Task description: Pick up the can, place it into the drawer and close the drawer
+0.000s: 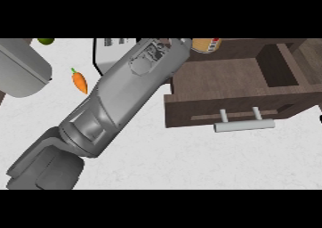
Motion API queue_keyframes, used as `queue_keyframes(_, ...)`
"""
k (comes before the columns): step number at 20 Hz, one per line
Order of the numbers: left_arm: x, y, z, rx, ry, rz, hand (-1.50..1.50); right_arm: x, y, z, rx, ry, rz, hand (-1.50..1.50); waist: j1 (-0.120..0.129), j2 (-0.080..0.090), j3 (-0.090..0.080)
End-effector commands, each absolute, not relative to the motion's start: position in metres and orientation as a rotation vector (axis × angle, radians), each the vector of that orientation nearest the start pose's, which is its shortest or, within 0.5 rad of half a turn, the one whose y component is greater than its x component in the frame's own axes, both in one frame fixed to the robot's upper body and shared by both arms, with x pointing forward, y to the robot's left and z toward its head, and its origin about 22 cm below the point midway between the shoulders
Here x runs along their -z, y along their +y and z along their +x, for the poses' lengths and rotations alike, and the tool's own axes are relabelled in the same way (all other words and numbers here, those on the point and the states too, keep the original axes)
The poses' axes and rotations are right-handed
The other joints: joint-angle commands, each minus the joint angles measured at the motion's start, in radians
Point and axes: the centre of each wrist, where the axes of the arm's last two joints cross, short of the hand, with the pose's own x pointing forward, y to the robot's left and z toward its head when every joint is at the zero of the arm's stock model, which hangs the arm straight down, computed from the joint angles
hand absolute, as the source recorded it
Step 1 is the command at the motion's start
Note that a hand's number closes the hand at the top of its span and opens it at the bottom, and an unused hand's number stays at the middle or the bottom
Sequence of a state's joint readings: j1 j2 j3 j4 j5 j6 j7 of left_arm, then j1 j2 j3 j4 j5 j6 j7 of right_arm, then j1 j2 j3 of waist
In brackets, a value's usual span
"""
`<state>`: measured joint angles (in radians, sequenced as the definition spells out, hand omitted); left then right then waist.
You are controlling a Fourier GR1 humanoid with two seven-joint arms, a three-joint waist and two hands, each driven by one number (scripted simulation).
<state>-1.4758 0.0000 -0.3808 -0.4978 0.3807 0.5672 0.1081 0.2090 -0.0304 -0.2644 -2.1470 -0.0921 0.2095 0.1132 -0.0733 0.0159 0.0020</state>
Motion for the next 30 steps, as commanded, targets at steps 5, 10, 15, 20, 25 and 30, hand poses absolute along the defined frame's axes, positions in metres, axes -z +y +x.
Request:
queue_keyframes(5, -0.217, -0.023, 0.424, 0.241, -1.774, 0.180, 1.50, -0.107, -0.289, 0.174, -0.005, -1.870, -0.154, -1.50, -0.027, 0.008, 0.001)
queue_keyframes(10, -0.196, -0.015, 0.428, 0.286, -1.779, 0.229, 1.50, -0.114, -0.301, 0.176, -0.019, -1.877, -0.139, -1.50, -0.026, 0.007, 0.001)
queue_keyframes(15, -0.172, -0.007, 0.429, 0.290, -1.792, 0.291, 1.50, -0.110, -0.293, 0.177, -0.040, -1.866, -0.135, -1.50, -0.055, 0.018, 0.001)
queue_keyframes(20, -0.175, -0.009, 0.429, 0.263, -1.776, 0.329, -1.50, -0.107, -0.293, 0.179, -0.038, -1.865, -0.138, -1.50, -0.054, 0.014, 0.001)
queue_keyframes(25, -0.166, -0.007, 0.428, 0.220, -1.771, 0.342, -1.50, -0.113, -0.292, 0.185, -0.056, -1.879, -0.135, -1.50, -0.059, 0.016, 0.001)
queue_keyframes(30, -0.153, -0.002, 0.428, 0.208, -1.770, 0.345, -1.50, -0.115, -0.295, 0.180, -0.041, -1.880, -0.133, -1.50, -0.048, 0.013, 0.000)
